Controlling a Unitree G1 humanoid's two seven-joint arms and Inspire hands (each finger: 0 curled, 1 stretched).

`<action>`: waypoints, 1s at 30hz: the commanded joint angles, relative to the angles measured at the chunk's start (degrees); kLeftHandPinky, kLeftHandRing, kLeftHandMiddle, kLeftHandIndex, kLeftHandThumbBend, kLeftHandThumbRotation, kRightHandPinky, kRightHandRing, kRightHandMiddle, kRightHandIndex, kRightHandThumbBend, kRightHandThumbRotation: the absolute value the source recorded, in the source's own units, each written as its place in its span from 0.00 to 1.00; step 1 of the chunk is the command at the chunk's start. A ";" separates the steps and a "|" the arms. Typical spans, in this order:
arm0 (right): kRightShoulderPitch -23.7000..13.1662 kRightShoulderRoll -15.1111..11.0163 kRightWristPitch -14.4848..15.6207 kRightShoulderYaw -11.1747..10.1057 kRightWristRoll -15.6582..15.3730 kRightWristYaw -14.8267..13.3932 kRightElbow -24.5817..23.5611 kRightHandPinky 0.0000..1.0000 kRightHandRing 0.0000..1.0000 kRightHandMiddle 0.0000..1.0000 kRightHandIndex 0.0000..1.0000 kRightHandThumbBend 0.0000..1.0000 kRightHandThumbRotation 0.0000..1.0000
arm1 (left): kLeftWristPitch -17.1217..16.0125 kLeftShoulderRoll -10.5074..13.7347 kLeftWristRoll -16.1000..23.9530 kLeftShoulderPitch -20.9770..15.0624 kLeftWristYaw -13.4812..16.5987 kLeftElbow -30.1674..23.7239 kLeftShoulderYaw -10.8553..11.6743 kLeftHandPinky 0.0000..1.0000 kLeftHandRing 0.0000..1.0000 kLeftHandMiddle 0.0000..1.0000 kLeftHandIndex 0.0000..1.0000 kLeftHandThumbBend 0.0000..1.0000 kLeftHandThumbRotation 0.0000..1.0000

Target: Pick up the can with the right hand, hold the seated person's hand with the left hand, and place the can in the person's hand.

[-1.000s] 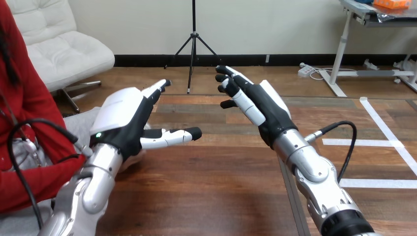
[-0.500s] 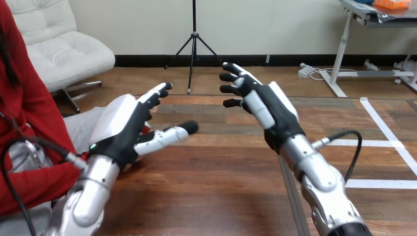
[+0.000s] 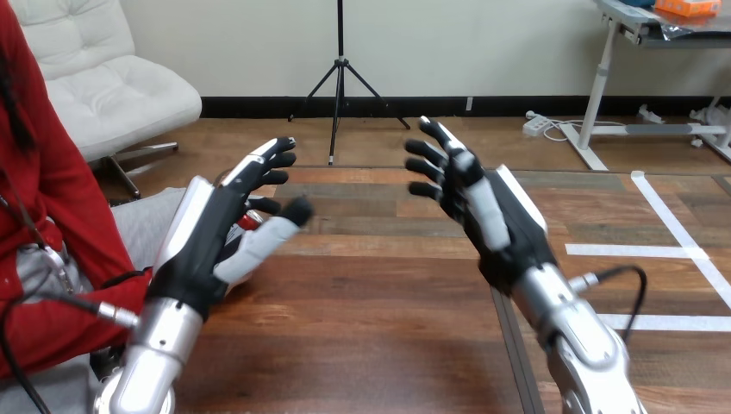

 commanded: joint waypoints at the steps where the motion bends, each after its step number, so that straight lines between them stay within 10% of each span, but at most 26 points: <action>1: -0.27 0.40 -2.84 -2.53 3.13 1.55 -1.17 0.97 0.95 0.93 0.99 1.00 1.00 | -5.38 -2.54 -5.44 -1.35 -2.70 4.54 2.35 0.72 0.80 0.80 0.80 0.86 1.00; 30: 2.12 2.27 -13.74 -8.15 6.05 4.04 14.74 0.90 0.90 0.91 0.93 0.92 1.00 | -18.77 -7.32 -13.53 -5.79 -12.02 31.20 9.59 0.63 0.75 0.75 0.74 0.78 0.93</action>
